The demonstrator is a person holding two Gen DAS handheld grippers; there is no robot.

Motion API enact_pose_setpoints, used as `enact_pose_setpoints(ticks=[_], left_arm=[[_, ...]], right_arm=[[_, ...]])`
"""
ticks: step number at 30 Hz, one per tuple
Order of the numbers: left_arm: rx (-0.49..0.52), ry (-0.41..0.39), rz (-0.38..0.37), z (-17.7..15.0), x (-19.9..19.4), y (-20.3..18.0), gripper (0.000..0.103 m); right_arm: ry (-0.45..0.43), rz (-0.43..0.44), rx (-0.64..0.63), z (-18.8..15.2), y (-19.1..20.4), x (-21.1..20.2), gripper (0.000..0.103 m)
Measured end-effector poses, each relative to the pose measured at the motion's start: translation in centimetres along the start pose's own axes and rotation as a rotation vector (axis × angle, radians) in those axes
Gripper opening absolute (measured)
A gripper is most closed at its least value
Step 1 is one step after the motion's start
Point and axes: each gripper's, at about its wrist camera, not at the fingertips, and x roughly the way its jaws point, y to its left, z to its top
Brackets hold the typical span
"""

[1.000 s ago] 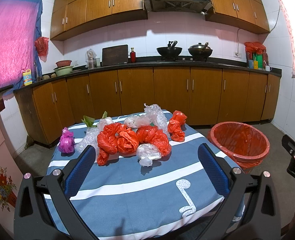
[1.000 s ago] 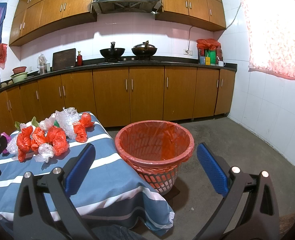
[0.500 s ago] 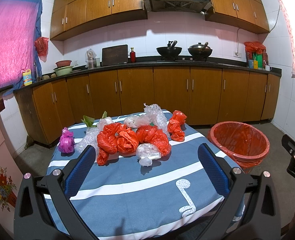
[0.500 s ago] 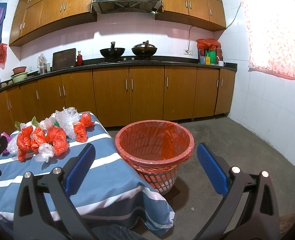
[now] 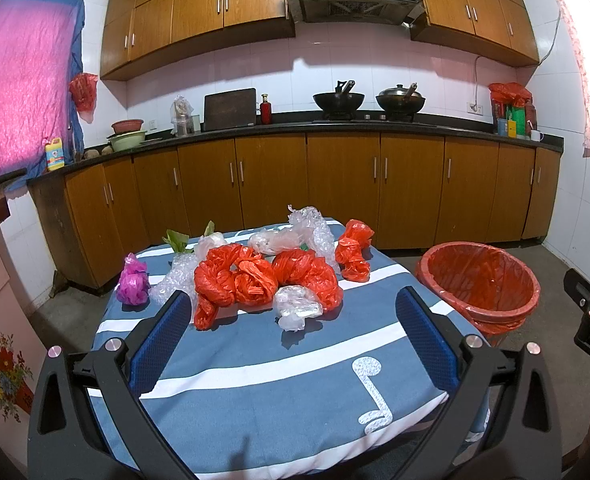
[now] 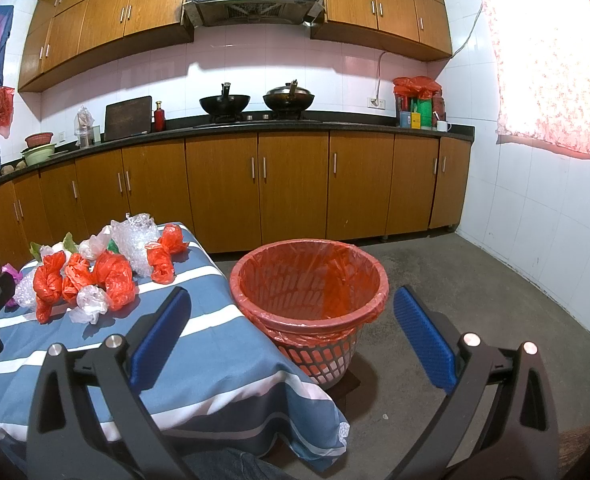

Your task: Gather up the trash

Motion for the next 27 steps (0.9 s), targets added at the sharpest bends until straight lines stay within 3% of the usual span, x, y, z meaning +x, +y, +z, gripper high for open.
enact_pose_setpoints(ticks=[17,27], left_arm=[[-0.007,0.025,0.013,-0.4,0.6,0.3,0.101],[-0.039,0.095,0.06,-1.6,2.5,2.3,0.101]], right_arm=[[0.025,0.025,-0.004,-0.1,0.3,1.2,0.099],[0.146,0.133,0.023,0.0,2.6,6.0,0.099]])
